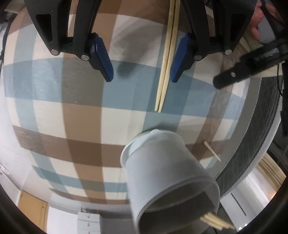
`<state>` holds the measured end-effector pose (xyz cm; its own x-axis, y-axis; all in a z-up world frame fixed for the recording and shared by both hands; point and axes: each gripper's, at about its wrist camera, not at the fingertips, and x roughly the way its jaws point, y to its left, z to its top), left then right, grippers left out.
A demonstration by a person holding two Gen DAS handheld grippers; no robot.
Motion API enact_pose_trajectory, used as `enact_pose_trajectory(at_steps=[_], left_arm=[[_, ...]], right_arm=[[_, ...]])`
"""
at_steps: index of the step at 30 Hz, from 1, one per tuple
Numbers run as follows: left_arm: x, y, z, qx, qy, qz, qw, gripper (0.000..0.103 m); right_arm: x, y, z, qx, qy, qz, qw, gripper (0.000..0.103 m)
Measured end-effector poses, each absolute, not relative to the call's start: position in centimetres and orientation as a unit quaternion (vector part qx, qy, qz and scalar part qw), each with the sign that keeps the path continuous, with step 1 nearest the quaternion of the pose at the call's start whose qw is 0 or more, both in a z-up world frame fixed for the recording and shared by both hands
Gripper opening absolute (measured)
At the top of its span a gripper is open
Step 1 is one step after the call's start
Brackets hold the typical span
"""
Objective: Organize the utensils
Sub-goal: 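Lower the right gripper to grasp a stick while the left gripper grasps another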
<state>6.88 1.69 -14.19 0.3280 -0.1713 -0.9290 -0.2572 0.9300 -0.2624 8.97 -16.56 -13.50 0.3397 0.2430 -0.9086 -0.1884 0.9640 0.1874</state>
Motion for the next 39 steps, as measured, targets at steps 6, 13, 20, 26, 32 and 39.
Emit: enact_pose_trajectory(at_steps=[6, 13, 20, 26, 32, 39], left_arm=[[6.9, 2.2, -14.4, -0.204, 0.589, 0.029, 0.782, 0.088], [7.3, 3.9, -12.8, -0.231, 0.577, 0.038, 0.782, 0.088], [8.2, 5.8, -12.4, -0.265, 0.572, 0.048, 0.775, 0.088], [8.8, 6.6, -12.1, -0.281, 0.564, 0.051, 0.775, 0.088], [9.0, 7.3, -12.2, -0.279, 0.558, 0.068, 0.779, 0.088], [8.8, 5.7, -11.3, -0.226, 0.530, 0.048, 0.816, 0.088]], right_arm=[[8.8, -15.2, -14.1, -0.022, 0.566, 0.125, 0.814, 0.053], [8.1, -13.6, -14.3, -0.085, 0.579, 0.106, 0.804, 0.045], [8.8, -13.3, -14.1, -0.077, 0.589, 0.094, 0.799, 0.043], [10.8, -12.2, -14.1, -0.082, 0.577, 0.098, 0.807, 0.032], [10.7, -11.0, -14.0, -0.088, 0.562, 0.128, 0.812, 0.006], [10.7, -17.0, -12.7, 0.039, 0.547, 0.131, 0.826, 0.004]])
